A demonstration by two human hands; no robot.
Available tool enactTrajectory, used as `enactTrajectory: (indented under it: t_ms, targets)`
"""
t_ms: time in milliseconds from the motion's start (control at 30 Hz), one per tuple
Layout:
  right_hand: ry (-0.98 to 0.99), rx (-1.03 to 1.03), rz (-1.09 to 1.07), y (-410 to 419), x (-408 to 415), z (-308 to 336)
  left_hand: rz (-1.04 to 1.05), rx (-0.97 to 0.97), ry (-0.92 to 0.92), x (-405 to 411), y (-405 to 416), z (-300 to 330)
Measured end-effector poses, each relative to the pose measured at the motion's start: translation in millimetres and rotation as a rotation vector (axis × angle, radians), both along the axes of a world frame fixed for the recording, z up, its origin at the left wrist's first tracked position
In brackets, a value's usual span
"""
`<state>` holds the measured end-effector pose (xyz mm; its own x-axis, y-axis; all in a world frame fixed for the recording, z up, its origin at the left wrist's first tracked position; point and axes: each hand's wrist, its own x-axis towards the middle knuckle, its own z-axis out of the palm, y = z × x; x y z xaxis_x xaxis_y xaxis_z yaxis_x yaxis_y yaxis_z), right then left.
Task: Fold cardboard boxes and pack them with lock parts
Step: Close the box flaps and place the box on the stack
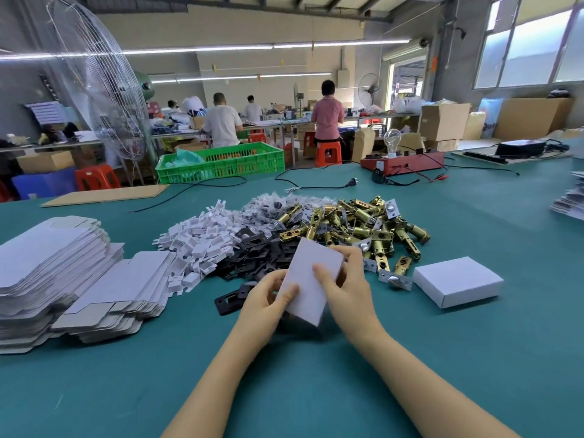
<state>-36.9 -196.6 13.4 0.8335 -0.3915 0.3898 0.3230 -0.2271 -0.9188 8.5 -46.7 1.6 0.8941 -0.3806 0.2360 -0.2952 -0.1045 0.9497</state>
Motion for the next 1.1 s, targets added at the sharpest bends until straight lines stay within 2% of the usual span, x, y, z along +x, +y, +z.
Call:
enactTrajectory:
  t_ms: [67,100,167,267,333,400,533,600,733,833,900,967,1100]
  targets:
    - [0.114,0.14,0.001,-6.8,-0.2,4.9,-0.009,-0.1,0.122,-0.6,-2.2,1.0]
    - [0.175,0.104,0.0,-9.4,-1.0,7.5,-0.026,-0.136,0.171,-0.8,-3.0,1.2]
    - [0.282,-0.168,-0.022,-12.9,-2.6,9.9,-0.041,-0.126,0.199,-0.3,-3.0,-0.2]
    - [0.354,-0.782,-0.097,-13.4,-7.6,12.9,-0.012,-0.106,0.189,2.5,-2.7,-2.8]
    - [0.43,-0.912,0.015,-13.6,-12.0,13.4,-0.012,-0.072,0.168,1.5,-2.3,-1.7]
    - [0.503,-0.937,0.126,-13.7,-14.8,9.5,-0.013,-0.025,0.143,-1.1,-1.3,-0.6]
    - [0.555,-0.928,0.079,-15.9,-19.1,17.2,-0.052,-0.058,0.188,-1.7,-3.5,-1.0]
    - [0.641,-0.969,0.058,-31.0,-25.5,34.9,-0.057,-0.087,0.228,-1.8,-6.0,-0.7]
    - [0.879,-0.866,-0.1,-89.1,-54.6,68.8,-0.044,-0.097,0.258,-0.3,-8.1,-1.2]
    - [1.059,-0.781,-0.277,-132.0,-79.6,75.8,-0.06,-0.103,0.279,1.1,-7.9,-1.4]
    - [1.18,-0.754,-0.315,-151.2,-93.8,74.8,-0.056,-0.103,0.285,1.9,-7.8,0.0]
    - [1.241,-0.714,-0.306,-164.0,-101.6,71.7,-0.051,-0.1,0.287,2.4,-8.0,0.3]
    - [1.239,-0.636,-0.379,-167.3,-98.8,61.9,-0.042,-0.096,0.288,2.8,-8.0,0.3]
